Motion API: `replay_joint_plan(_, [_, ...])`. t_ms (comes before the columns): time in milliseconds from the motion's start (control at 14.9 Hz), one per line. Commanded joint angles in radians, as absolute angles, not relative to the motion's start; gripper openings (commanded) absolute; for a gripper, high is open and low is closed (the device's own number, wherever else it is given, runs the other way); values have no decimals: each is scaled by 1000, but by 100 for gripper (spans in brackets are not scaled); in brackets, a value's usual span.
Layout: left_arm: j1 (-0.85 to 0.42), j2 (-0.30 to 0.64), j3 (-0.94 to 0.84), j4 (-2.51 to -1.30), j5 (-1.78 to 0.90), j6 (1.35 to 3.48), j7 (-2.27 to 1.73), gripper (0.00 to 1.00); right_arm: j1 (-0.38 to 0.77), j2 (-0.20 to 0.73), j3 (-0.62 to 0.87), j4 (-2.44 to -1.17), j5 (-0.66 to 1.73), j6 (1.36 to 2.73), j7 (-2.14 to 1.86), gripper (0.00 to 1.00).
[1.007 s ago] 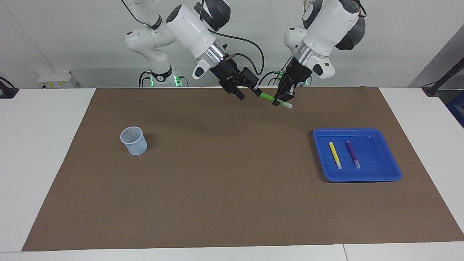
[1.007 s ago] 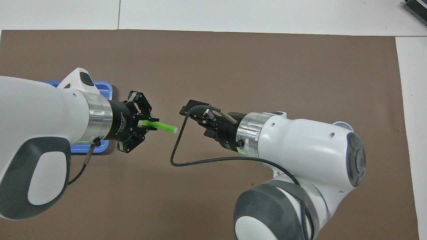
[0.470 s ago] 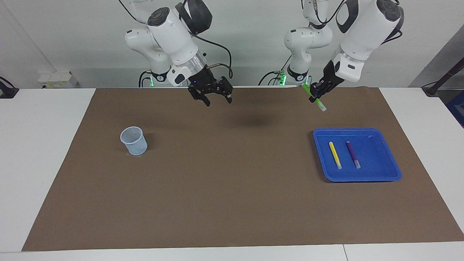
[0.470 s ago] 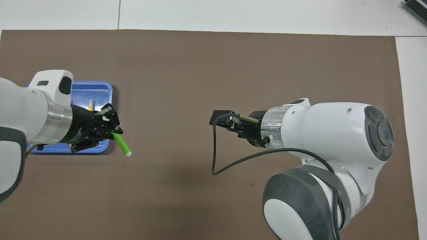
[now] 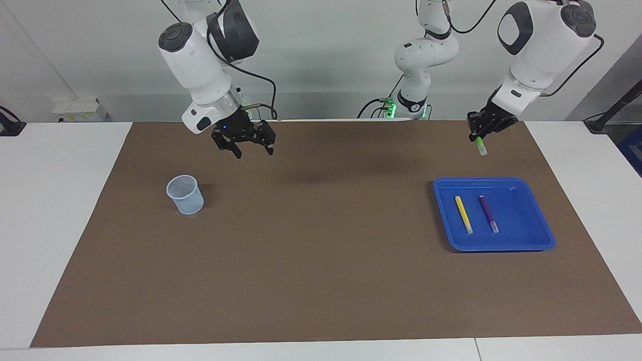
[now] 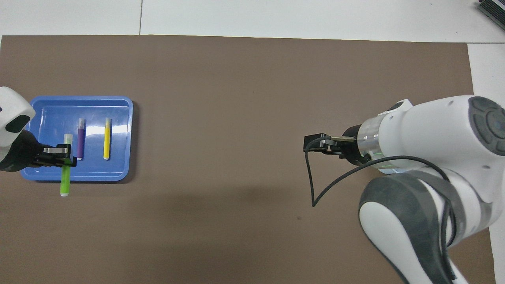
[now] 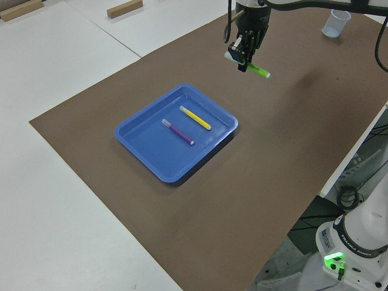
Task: Right arm passes pens to left for tray arrangement
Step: 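Lower the green pen into the tray beside the purple pen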
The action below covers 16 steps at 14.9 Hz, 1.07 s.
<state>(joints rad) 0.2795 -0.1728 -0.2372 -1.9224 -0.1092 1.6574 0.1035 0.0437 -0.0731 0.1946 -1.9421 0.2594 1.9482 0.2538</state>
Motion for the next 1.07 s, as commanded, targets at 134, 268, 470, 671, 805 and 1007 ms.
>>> replay_joint_plan(134, [380, -199, -247, -2037, -49, 1794, 259, 0, -23, -95, 207, -1960, 108, 1891, 52, 100])
replay_joint_plan(268, [423, -177, -247, -2081, -48, 1877, 302, 0, -25, -80, 206, -1948, 49, 1894, 41, 100])
replay_joint_plan(470, [443, -105, -247, -2086, -41, 1957, 345, 0, -14, -39, 177, -1913, 14, 1902, 23, 100])
replay_joint_plan(671, [465, -31, -247, -2088, -5, 2044, 362, 0, -11, 5, 155, -1861, 12, 1904, -20, 100])
replay_joint_plan(805, [475, 9, -247, -2104, -2, 2121, 362, 0, -12, -2, 129, -1873, 11, 1896, -82, 100])
replay_joint_plan(1007, [485, 63, -247, -2108, 28, 2189, 362, 0, -9, -6, 89, -1884, 12, 1894, -162, 100])
